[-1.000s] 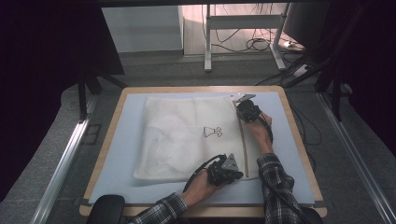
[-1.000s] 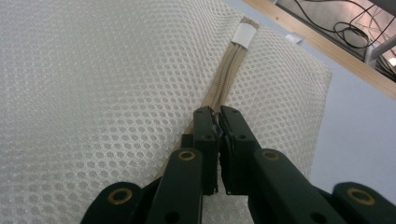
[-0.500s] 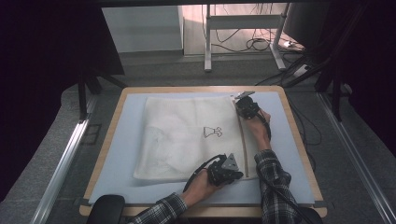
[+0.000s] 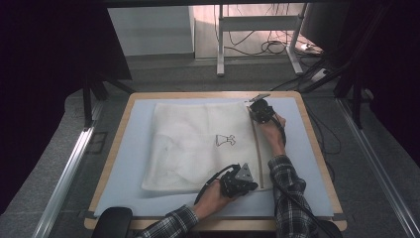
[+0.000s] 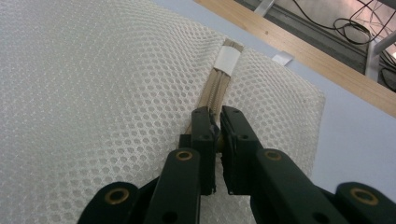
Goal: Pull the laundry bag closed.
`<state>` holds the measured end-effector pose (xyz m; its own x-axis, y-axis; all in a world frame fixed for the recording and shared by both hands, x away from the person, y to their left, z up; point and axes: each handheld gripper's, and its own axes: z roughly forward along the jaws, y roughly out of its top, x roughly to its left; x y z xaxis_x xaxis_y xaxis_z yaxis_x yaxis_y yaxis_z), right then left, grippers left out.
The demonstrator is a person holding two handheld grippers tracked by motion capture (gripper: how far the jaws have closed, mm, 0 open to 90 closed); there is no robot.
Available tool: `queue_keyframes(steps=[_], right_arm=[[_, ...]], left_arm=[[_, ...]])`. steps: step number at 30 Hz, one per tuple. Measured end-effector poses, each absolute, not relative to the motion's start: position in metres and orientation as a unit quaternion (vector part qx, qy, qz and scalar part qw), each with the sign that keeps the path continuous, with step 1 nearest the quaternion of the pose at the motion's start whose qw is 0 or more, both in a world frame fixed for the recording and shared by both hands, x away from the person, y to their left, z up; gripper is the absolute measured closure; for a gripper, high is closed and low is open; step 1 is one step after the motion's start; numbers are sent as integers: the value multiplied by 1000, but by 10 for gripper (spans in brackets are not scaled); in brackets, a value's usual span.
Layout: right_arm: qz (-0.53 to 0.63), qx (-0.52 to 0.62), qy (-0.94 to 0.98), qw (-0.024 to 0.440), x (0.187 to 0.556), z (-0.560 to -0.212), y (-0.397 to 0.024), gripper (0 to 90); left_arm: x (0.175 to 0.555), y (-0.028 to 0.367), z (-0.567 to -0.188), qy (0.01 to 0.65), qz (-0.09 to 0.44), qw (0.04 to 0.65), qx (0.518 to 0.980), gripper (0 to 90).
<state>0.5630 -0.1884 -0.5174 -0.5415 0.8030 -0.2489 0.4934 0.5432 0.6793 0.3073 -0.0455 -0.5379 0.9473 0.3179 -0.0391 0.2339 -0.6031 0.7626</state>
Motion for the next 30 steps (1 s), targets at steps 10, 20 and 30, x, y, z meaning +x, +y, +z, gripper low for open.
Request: queue_keyframes(steps=[10,20,30], right_arm=[[273,385,834,286,567,-517,-186,830],[266,378,837,292,571,-517,-183,828],[261,376,838,296,572,-517,-180,823]], left_arm=[[307,-46,-538,151,54,416,895,900],[306,-46,-538,151,56,417,895,900],[307,-45,-538,154,51,418,894,900]])
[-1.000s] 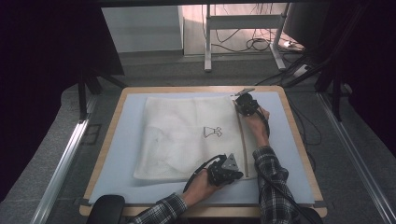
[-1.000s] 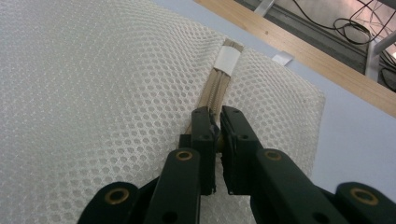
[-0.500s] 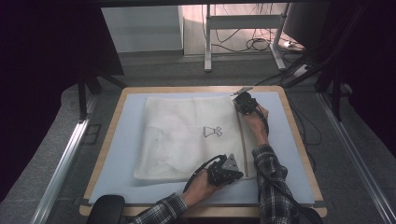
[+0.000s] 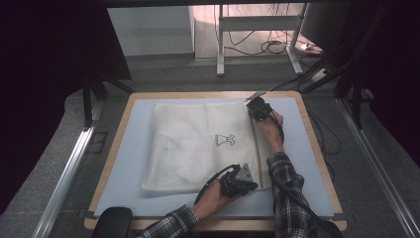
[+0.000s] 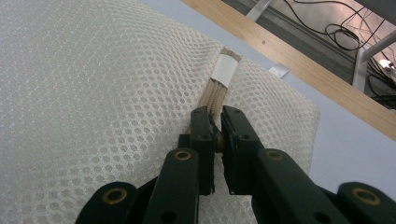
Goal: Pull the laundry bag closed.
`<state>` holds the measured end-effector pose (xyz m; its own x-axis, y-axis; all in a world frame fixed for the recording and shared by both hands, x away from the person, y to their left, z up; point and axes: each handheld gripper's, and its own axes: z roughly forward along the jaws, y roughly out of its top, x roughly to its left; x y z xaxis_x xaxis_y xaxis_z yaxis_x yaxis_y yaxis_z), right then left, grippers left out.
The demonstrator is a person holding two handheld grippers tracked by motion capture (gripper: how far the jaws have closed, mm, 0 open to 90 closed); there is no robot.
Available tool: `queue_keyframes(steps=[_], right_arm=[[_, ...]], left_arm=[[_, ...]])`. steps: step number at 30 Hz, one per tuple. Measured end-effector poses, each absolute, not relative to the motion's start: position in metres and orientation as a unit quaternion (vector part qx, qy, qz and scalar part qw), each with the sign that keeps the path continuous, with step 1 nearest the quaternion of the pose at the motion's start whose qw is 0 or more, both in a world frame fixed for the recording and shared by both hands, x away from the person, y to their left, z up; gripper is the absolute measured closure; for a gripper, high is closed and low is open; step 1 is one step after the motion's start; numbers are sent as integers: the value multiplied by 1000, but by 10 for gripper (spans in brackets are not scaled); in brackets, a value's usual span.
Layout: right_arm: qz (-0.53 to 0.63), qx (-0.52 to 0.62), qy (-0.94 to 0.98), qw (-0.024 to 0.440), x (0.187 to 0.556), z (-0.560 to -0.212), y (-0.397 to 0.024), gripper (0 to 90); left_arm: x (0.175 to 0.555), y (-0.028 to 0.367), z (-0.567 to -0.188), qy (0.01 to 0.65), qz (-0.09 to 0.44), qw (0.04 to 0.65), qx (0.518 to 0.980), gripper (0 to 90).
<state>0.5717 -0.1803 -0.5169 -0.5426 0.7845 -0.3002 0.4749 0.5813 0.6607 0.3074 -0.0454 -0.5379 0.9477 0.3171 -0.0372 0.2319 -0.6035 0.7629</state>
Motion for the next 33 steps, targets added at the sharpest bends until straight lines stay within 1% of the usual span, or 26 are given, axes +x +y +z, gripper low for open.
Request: queue_keyframes(steps=[3,4,7,9,17,21,26,30,33], right_arm=[[267,379,837,292,570,-516,-182,791],[270,380,835,291,569,-515,-182,773],[279,382,835,280,566,-514,-182,714],[277,382,837,278,564,-515,-182,687],[306,399,827,253,552,-512,-189,517],[305,397,831,244,548,-509,-190,449],[301,387,837,240,539,-507,-192,388],[306,388,838,232,534,-506,-194,349],[308,385,839,229,530,-506,-194,327]], left_arm=[[309,-45,-538,155,45,420,893,898],[309,-44,-537,160,44,420,892,880],[312,-42,-535,175,30,421,889,794],[311,-42,-532,183,22,424,887,700],[304,-42,-523,180,42,429,884,428],[306,-38,-525,193,37,429,882,304],[309,-27,-525,215,35,426,878,204],[312,-16,-523,232,25,438,868,163],[313,-10,-521,238,32,433,869,113]])
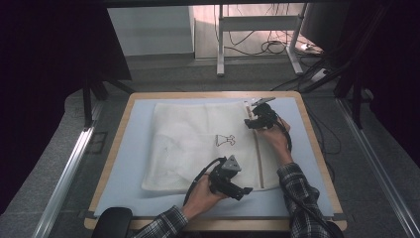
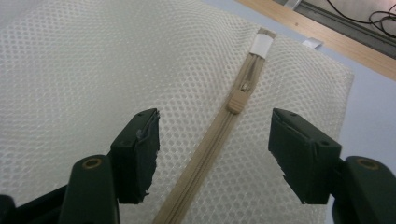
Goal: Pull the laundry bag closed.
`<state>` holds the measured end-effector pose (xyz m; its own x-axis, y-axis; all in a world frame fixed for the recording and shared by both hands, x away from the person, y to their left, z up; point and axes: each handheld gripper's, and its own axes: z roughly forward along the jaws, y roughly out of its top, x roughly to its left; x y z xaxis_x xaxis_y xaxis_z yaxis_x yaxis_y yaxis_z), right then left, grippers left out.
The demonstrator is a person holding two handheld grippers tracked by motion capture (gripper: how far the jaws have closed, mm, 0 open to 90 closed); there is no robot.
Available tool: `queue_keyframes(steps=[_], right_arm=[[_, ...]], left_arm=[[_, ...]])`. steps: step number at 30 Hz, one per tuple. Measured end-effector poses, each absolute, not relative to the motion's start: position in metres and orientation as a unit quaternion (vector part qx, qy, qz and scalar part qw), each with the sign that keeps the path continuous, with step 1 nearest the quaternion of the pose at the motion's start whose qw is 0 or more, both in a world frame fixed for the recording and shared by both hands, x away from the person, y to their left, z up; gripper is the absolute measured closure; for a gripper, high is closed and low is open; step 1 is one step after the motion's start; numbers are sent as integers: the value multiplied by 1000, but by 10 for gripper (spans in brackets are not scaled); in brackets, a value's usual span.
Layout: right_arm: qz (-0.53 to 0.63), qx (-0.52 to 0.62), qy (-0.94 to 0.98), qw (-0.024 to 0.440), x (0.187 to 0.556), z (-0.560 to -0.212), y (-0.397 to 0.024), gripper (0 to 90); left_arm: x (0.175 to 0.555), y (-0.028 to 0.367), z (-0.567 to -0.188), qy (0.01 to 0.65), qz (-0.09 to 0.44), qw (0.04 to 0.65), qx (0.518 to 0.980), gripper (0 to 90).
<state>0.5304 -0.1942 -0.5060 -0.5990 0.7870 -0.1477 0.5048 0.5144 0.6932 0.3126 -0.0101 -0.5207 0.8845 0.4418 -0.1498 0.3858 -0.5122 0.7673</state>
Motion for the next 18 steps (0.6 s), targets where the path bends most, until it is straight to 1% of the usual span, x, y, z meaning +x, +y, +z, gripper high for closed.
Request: queue_keyframes(steps=[6,18], right_arm=[[312,381,842,221,522,-505,-193,285],[323,371,846,206,505,-497,-200,205]], left_arm=[[311,1,-519,237,49,421,874,61],[307,14,-516,216,61,420,879,35]])
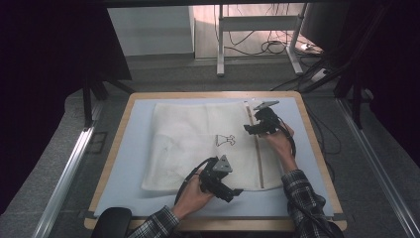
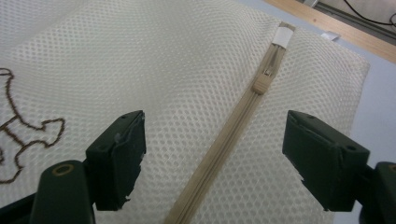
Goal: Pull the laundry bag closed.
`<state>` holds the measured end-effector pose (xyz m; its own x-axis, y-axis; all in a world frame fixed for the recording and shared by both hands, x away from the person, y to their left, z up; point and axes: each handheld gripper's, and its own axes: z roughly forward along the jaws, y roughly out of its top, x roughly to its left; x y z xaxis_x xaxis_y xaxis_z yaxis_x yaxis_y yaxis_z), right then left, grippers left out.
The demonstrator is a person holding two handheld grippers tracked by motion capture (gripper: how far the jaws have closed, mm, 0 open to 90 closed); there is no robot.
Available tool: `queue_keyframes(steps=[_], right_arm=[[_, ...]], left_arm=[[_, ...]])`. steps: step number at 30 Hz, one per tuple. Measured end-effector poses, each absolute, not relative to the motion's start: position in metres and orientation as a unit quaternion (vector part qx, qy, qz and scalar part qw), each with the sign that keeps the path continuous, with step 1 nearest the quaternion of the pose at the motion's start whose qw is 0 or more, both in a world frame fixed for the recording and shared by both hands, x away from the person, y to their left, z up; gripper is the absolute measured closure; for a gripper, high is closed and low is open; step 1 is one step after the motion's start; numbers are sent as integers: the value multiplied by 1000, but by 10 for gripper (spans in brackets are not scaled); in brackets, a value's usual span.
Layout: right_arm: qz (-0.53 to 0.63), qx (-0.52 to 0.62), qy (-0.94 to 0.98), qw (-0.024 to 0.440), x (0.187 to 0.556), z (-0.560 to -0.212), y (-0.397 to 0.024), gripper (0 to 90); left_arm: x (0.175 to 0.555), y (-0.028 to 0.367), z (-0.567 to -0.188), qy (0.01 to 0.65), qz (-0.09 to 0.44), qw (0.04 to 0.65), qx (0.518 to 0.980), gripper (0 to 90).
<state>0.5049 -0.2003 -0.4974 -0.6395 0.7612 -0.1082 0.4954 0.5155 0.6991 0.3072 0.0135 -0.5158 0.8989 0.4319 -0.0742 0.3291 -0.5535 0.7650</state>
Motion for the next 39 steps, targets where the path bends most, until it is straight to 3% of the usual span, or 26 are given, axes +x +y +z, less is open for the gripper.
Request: queue_keyframes(steps=[17,39], right_arm=[[348,370,847,156,480,-487,-203,66],[366,339,850,168,433,-475,-199,0]], left_arm=[[310,39,-515,234,58,428,871,30],[304,65,-508,247,82,425,867,27]])
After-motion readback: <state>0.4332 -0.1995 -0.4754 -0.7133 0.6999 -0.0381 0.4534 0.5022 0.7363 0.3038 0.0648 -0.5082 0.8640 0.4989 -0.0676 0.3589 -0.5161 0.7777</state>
